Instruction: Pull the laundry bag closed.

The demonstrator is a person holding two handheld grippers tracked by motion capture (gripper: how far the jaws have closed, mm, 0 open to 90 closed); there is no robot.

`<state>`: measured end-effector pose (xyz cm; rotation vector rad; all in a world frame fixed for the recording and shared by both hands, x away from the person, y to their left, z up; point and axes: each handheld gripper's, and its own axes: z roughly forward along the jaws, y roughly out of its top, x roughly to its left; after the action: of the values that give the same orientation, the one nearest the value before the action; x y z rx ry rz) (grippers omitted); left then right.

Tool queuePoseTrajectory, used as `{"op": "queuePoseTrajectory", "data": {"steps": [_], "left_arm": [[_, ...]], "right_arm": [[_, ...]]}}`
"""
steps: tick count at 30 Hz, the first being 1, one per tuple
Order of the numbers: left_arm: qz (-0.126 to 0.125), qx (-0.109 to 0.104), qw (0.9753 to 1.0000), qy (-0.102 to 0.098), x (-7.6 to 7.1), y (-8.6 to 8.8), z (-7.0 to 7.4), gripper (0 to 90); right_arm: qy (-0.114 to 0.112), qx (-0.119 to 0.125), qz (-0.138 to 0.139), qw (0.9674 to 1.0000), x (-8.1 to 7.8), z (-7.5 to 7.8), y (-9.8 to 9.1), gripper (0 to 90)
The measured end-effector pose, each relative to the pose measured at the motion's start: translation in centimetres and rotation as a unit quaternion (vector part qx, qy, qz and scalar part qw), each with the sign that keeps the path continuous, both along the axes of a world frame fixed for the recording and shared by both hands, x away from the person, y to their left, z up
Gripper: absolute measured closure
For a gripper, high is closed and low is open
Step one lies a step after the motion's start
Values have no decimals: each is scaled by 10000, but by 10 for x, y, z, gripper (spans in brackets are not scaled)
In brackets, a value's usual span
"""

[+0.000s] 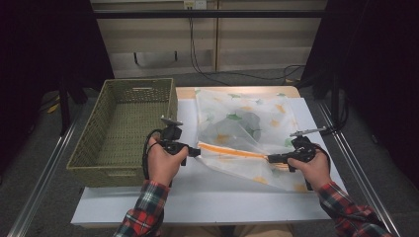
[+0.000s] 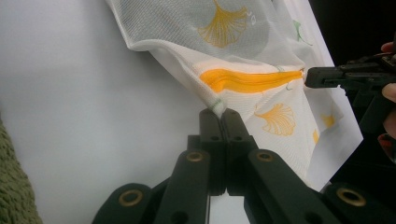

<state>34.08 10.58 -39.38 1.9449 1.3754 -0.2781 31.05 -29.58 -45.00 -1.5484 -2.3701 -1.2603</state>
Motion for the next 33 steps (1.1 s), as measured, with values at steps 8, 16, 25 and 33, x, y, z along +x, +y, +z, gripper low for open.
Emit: {"op": "queuePoseTrajectory", "data": {"steps": [8, 16, 25, 33], "left_arm": [[42, -19, 10000, 33, 0, 0, 0, 895], [88, -75, 9999, 67, 0, 0, 0, 895], [73, -99, 9999, 73, 0, 0, 1, 895], [65, -106, 9999, 75, 1, 0, 0, 895]], "right_arm": [[-8, -29, -42, 10000, -1, 0, -5, 900], [-25, -132, -57, 9999, -2, 0, -6, 900], [-26, -121, -86, 9999, -3, 0, -10, 900], [-3, -109, -165, 9998, -5, 0, -20, 900]]}}
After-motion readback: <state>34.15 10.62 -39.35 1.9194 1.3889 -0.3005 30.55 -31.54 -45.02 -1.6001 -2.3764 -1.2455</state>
